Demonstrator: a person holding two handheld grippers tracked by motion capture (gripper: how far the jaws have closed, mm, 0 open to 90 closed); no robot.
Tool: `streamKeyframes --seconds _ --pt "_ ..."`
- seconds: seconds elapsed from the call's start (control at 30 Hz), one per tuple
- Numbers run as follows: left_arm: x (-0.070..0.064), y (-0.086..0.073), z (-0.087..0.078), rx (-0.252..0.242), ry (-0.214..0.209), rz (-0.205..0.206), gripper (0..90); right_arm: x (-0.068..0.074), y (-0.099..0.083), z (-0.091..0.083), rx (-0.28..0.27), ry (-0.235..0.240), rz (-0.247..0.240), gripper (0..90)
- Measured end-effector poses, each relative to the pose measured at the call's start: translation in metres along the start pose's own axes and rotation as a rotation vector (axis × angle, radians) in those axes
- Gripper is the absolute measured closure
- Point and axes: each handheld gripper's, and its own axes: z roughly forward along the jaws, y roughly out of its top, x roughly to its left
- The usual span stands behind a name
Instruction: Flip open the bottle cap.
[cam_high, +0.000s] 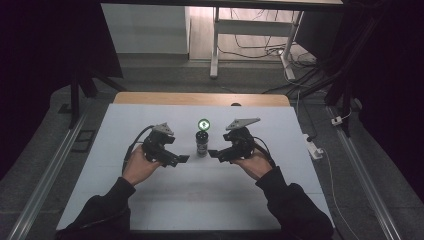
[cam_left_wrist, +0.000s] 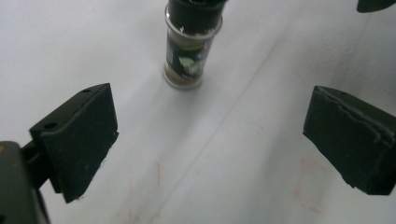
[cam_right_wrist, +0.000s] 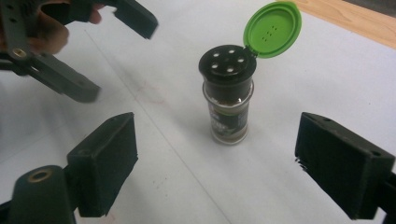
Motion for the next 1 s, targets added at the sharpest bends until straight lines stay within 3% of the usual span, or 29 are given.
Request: streamKeyframes --seconds 0.33,0.53,1.0 --pt "-0.011 -0.023 -0.026 -0.021 -0.005 -0.002 0.0 0.01 -0.012 -0.008 0.005 0.015 -0.01 4.0" --pt "-0.016 -0.039 -0.044 -0.054 0.015 -0.019 0.0 0.015 -0.023 -0.02 -0.007 -0.011 -0.021 0.0" --pt "-0.029 -0.084 -0.082 -0.126 0.072 -0.088 0.0 0.013 -0.065 -0.061 -0.014 -0.072 0.018 0.0"
